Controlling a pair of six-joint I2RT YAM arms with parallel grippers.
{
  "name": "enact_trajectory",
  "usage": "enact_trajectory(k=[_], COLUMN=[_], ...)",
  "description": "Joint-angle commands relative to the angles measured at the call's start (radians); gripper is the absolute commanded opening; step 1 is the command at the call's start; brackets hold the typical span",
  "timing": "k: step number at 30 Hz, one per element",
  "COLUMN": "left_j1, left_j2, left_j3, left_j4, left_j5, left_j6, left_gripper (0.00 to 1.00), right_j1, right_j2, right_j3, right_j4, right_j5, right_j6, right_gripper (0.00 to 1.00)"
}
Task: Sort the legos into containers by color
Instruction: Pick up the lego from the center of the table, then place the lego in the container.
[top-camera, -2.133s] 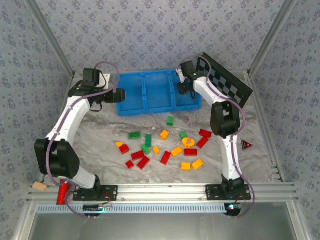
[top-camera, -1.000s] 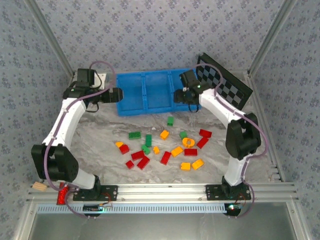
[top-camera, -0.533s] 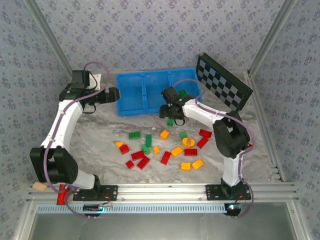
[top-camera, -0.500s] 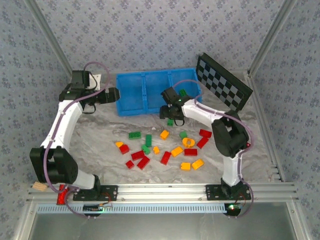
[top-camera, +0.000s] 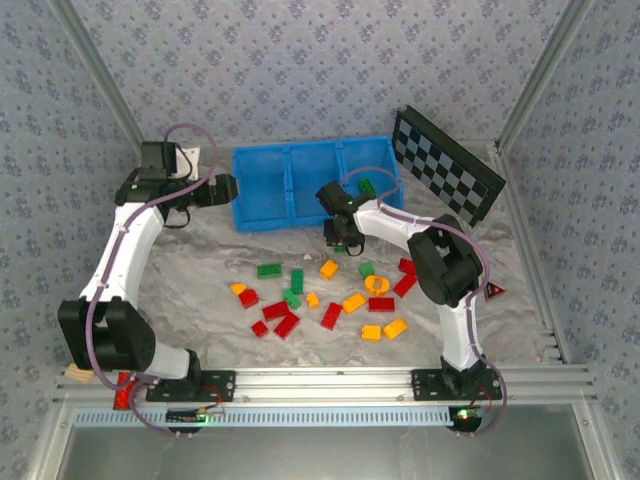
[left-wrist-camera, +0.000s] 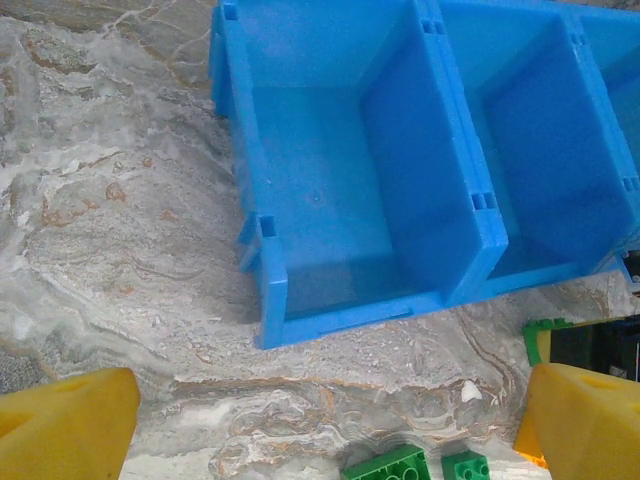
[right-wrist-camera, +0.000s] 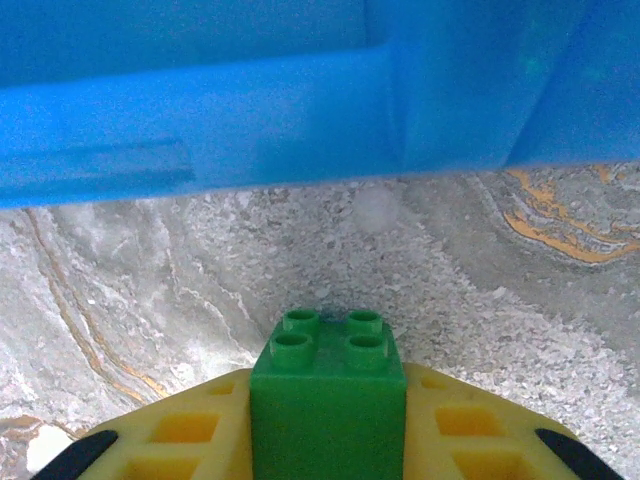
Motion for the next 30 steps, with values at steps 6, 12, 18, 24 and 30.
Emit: enact_trajectory(k=[6, 12, 18, 24, 30], left_j1=[0.016, 0.017, 0.018, 0.017, 0.017], left_j2=[-0.030, -0.015, -0.010, -0.004, -0.005], left_j3=[-0.003, -0.001, 0.004, 0.018, 0.014], left_j4=[-0.001, -0.006, -0.012, -0.015, -0.032], left_j5=[-0.005, -0.001, -0.008, -0.023, -0.041], left_j6=[0.002, 0.000, 0.004, 0.008, 0.015], left_gripper=[0.99, 0.99, 0.99, 0.99, 0.99], right_j1=[-0.091, -0.222, -0.292, -0.326, -0.331], right_j2=[-0.191, -0.226, -0.039, 0.181, 0.324], right_j3=[0.021, 0.094, 0.288, 0.510, 0.647], right_j4=[-0.220, -0.158, -0.081, -0.093, -0.127], right_j5=[0.038, 0.055, 0.051, 0.042, 0.030], right_j6=[-0.191, -0.302, -0.368, -0.402, -0.426], right_gripper=[0.29, 0.29, 0.29, 0.30, 0.30])
